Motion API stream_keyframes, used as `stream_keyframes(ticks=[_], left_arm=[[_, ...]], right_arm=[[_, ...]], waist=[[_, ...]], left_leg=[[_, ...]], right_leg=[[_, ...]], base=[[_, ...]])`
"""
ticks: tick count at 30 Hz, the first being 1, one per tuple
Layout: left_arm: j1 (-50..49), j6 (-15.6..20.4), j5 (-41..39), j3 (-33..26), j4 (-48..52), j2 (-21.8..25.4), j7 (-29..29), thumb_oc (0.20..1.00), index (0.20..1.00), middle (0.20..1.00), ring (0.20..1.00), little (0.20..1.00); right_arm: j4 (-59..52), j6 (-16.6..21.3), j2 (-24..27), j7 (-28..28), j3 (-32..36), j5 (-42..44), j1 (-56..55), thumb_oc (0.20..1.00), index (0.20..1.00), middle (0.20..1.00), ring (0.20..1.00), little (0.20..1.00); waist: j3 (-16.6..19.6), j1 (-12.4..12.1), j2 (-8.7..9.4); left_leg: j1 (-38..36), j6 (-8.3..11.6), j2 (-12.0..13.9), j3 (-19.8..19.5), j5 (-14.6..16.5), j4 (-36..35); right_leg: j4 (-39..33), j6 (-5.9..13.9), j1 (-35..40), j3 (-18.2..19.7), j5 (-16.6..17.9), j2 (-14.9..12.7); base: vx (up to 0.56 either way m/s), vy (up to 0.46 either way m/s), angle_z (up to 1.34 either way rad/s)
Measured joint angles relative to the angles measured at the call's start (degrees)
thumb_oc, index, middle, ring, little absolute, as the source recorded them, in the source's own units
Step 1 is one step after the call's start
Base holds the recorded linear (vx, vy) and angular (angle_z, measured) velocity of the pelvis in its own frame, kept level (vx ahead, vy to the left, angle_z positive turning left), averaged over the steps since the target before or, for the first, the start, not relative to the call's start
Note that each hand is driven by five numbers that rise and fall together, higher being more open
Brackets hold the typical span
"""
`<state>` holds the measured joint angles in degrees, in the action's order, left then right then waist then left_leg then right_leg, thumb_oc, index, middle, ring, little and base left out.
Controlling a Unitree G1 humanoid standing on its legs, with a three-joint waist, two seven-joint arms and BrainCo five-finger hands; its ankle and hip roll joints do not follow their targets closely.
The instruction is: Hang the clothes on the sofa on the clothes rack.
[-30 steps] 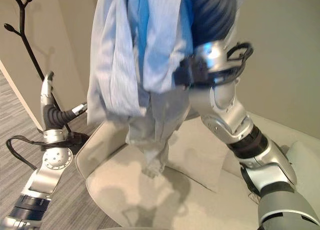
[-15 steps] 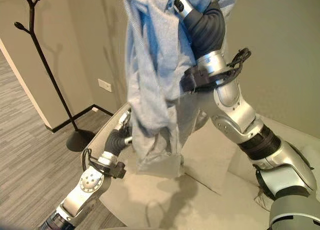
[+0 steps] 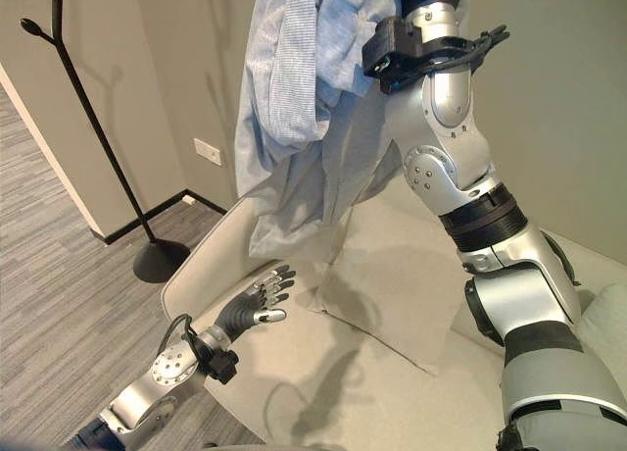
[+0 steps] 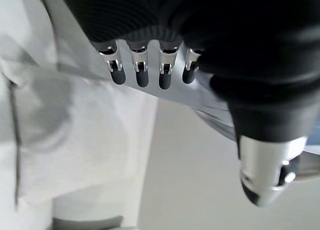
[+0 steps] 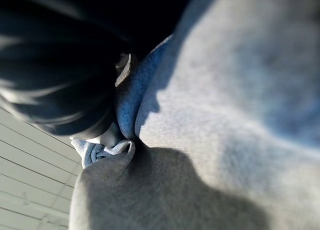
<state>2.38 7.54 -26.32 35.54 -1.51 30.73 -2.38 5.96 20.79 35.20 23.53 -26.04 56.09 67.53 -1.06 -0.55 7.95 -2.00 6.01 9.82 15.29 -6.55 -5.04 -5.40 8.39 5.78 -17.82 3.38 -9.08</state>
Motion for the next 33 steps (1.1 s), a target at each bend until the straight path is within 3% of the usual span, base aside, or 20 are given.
stream_keyframes(ticks=[2,5,7,11,14,19,23,27,33], left_arm=[[5.63,0.56,8.29,2.52,-7.44,-1.95,2.05,1.000,1.000,1.000,1.000,1.000],[15.70,0.99,26.27,4.34,-24.73,-8.09,10.97,1.000,1.000,1.000,1.000,1.000],[16.53,0.69,33.12,1.16,-28.60,-9.70,17.67,1.000,1.000,1.000,1.000,1.000],[15.27,0.20,40.23,-2.63,-26.42,-8.32,25.06,1.000,1.000,1.000,1.000,1.000],[8.73,-0.02,44.44,-8.74,-19.83,-5.97,29.20,1.000,1.000,1.000,1.000,1.000],[-0.74,-0.29,49.53,-15.41,-14.52,-0.16,31.51,1.000,1.000,1.000,1.000,1.000],[-7.29,0.01,50.03,-22.63,-8.22,1.09,32.06,1.000,1.000,1.000,1.000,1.000],[-8.45,0.21,49.93,-24.19,-7.54,1.68,32.46,1.000,1.000,1.000,1.000,1.000],[-8.16,1.62,47.42,-20.20,-7.54,1.62,31.34,1.000,1.000,1.000,1.000,1.000]], right_arm=[[-2.82,0.20,-0.20,0.01,-0.03,1.01,-0.24,0.200,0.200,0.200,0.200,0.200],[-9.95,2.97,1.67,-0.20,-0.47,1.39,-0.23,0.200,0.200,0.200,0.200,0.200],[-14.08,5.32,4.81,-0.19,-0.59,1.44,-0.23,0.200,0.200,0.200,0.200,0.200],[-17.76,7.96,8.36,-0.21,-0.50,1.43,-0.28,0.200,0.200,0.200,0.200,0.200],[-18.99,8.37,11.14,-0.63,-0.52,1.42,-0.93,0.200,0.200,0.200,0.200,0.200],[-17.69,8.49,16.12,-1.25,-0.15,1.39,-0.92,0.200,0.200,0.200,0.200,0.200],[-16.42,8.36,16.41,-1.32,-0.01,1.36,-1.10,0.200,0.200,0.200,0.200,0.200],[-15.80,8.27,16.40,-1.33,0.25,1.32,-1.53,0.200,0.200,0.200,0.200,0.200],[-15.50,8.16,15.79,-1.35,0.23,1.32,-1.53,0.200,0.200,0.200,0.200,0.200]], waist=[[0.03,0.18,0.14],[0.33,1.87,1.25],[0.58,3.43,2.16],[0.62,3.43,2.20],[0.67,3.09,2.26],[1.26,1.88,2.53],[1.83,1.25,3.05],[2.30,-0.04,3.57],[3.07,0.19,4.41]], left_leg=[[0.00,-0.01,-0.16,-0.06,-0.01,0.00],[-0.08,-0.02,-0.58,-0.05,-0.02,0.00],[-0.09,-0.04,-0.73,0.32,0.00,0.00],[-0.54,-0.24,-0.78,1.14,0.19,0.00],[-1.07,-0.28,-0.78,1.42,0.38,0.00],[-1.23,-0.32,-0.81,1.44,0.49,-0.02],[-1.09,-0.81,-0.87,1.44,0.99,-0.37],[-1.02,-0.94,-0.99,1.22,1.08,-0.37],[-1.00,-0.68,-1.01,1.11,0.89,-0.36]], right_leg=[[0.00,0.05,0.07,-0.08,0.03,-0.02],[0.01,0.21,0.13,-0.04,0.13,-0.34],[0.01,0.32,-0.07,0.24,0.20,-0.50],[0.01,0.49,-0.16,1.09,0.34,-0.61],[0.01,0.54,0.16,1.36,0.36,-0.65],[-0.01,0.63,0.31,1.40,0.37,-1.01],[-0.05,1.33,0.17,1.46,-0.04,-1.35],[-0.02,1.34,0.29,1.21,-0.03,-1.44],[-0.02,0.99,0.32,1.11,0.21,-1.40]], base=[[0.00,0.000,0.00],[0.00,0.000,0.00],[0.00,0.017,-0.08],[0.01,0.010,-0.10],[0.04,-0.003,-0.05],[0.01,-0.002,0.00],[0.00,0.000,0.00],[0.01,-0.012,0.03],[0.00,-0.002,0.01]])
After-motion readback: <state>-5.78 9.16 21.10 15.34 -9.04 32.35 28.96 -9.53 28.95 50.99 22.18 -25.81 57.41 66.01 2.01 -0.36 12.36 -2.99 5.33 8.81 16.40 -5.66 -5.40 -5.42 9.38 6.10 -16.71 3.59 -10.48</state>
